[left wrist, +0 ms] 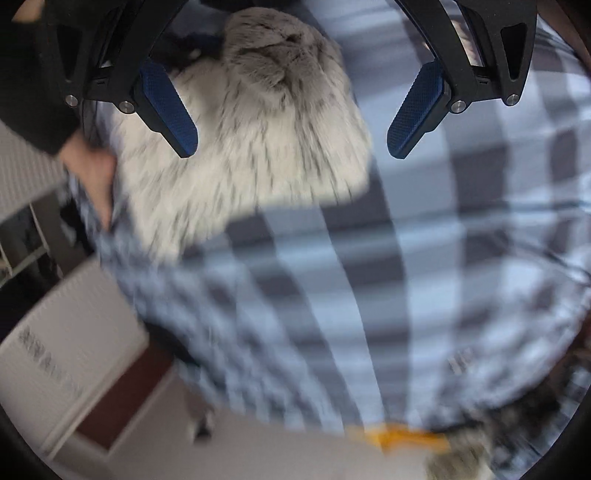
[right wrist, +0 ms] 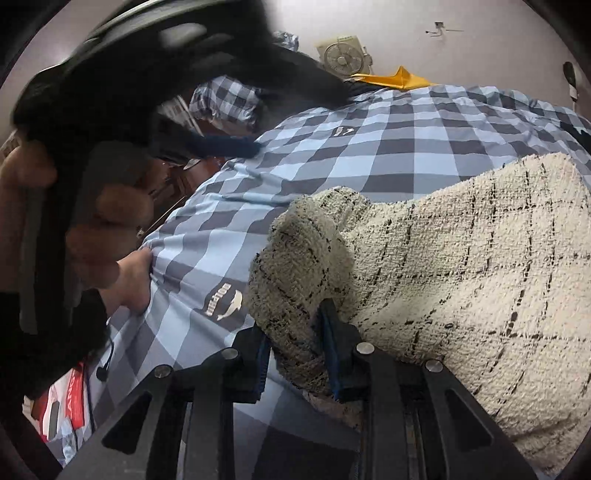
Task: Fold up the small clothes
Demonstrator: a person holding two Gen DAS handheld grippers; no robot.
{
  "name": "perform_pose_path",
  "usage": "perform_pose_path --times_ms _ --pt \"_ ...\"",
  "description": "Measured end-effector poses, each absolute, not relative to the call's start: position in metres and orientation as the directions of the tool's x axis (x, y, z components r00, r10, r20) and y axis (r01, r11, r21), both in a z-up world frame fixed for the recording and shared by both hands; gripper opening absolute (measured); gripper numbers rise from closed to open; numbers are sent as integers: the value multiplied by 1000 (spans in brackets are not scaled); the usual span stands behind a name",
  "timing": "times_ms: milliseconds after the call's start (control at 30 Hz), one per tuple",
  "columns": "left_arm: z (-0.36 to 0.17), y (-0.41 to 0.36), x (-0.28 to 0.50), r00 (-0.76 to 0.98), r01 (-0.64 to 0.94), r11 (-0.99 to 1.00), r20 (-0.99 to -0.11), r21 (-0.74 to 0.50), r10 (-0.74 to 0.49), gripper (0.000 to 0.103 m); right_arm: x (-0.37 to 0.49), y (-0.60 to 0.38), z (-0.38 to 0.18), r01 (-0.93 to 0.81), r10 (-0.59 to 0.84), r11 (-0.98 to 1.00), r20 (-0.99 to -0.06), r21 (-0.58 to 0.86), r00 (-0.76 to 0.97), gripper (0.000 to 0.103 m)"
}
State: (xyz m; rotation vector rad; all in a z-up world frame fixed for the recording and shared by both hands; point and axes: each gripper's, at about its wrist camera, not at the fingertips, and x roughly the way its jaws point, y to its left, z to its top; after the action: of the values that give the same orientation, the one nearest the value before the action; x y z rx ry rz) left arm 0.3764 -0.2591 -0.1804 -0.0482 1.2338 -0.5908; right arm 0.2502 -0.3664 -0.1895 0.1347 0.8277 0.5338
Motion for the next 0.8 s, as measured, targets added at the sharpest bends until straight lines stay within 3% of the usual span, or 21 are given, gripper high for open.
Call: perform_pose_path --times_ms 67,133,200,300,367,433,467,500,600,700,800 --pt "-219 -270 381 73 389 863 -923 -323 -378 103 245 -366 -184 -406 478 870 -677 278 560 29" --pt "-246 -270 379 15 361 849 -908 -385 -418 103 243 -367 -182 -411 480 865 -711 287 514 34" --pt "-253 -273 377 28 377 839 -901 -391 -433 103 240 -372 -179 -421 527 834 -737 355 422 51" --pt "-241 -276 376 106 415 847 -907 -332 -407 103 230 -396 -155 -381 589 801 -721 462 365 59" --pt "-233 -277 374 152 441 852 -913 -281 -379 103 227 -431 -131 -312 661 750 -643 583 387 61" --pt "-227 -280 370 188 468 853 -918 -229 -350 103 224 -472 -111 -216 630 753 -585 622 511 78" --pt "-226 -280 369 208 481 853 -919 -203 -336 103 222 -488 -106 -169 581 775 -580 609 572 93" --pt "-225 -279 371 234 498 851 -919 -165 -316 103 222 -504 -99 -99 485 821 -596 562 640 101" --pt "-221 -281 368 287 517 852 -920 -86 -267 103 237 -520 -104 67 255 924 -735 377 628 101" --pt "-222 -278 372 269 508 856 -927 -94 -262 103 253 -518 -124 113 262 923 -814 369 519 101" --pt "-225 -277 376 253 495 863 -934 -99 -252 103 262 -505 -145 137 90 979 -918 154 385 100"
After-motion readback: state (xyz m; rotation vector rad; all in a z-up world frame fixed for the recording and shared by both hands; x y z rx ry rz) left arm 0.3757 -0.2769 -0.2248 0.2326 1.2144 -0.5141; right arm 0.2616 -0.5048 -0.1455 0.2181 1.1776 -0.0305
